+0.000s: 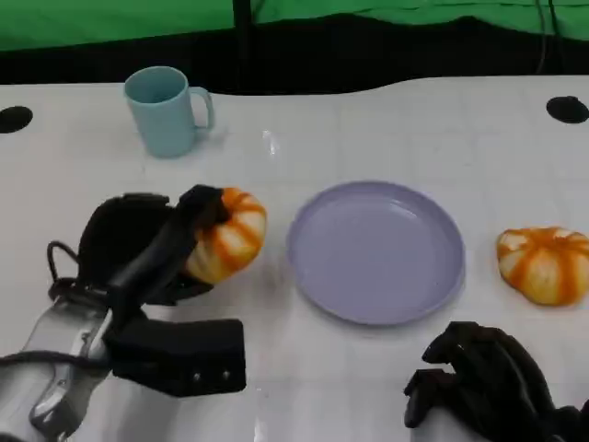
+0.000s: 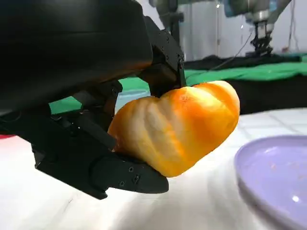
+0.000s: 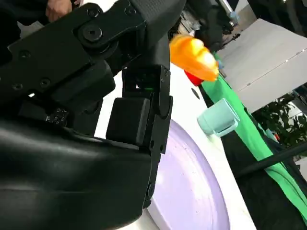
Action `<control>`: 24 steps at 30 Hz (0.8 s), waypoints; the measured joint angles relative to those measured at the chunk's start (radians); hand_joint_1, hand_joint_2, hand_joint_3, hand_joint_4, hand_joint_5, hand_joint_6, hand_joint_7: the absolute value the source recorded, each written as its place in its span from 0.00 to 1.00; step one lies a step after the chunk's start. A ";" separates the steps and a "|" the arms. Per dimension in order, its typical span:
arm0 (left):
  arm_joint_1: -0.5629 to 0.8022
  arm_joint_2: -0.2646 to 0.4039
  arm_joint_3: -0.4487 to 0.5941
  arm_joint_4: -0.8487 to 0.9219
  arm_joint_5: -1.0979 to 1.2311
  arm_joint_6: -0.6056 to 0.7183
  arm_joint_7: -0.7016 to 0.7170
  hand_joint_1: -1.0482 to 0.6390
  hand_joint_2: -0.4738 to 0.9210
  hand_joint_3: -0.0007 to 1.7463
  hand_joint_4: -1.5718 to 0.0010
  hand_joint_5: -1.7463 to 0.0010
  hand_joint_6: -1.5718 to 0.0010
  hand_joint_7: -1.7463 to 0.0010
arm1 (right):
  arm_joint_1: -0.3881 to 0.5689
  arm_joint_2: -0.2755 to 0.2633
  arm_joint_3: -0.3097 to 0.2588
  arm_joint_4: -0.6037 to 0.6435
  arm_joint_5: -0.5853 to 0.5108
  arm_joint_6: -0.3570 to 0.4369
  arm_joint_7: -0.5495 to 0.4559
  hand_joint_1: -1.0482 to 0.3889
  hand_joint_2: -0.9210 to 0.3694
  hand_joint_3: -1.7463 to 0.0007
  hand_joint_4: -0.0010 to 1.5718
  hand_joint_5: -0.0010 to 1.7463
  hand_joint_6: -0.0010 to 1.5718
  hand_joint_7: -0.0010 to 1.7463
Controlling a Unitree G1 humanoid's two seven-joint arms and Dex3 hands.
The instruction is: Grasp the bread from the table and place it into the plate.
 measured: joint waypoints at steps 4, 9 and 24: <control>-0.057 -0.033 -0.009 0.065 -0.024 -0.060 0.011 0.44 0.93 0.22 0.50 0.00 0.38 0.68 | 0.002 0.001 0.001 -0.002 0.000 0.000 -0.002 0.01 0.15 1.00 0.99 0.44 1.00 0.21; -0.149 -0.081 -0.038 0.140 -0.022 -0.073 0.014 0.45 0.83 0.35 0.50 0.00 0.60 0.02 | 0.008 0.001 0.002 -0.009 -0.002 -0.001 -0.003 0.00 0.15 1.00 0.99 0.45 1.00 0.22; -0.386 -0.232 -0.129 0.366 -0.036 -0.131 -0.058 0.43 0.79 0.49 0.49 0.00 0.46 0.40 | 0.025 0.005 0.005 -0.025 -0.016 0.000 -0.010 0.00 0.14 1.00 0.99 0.44 1.00 0.22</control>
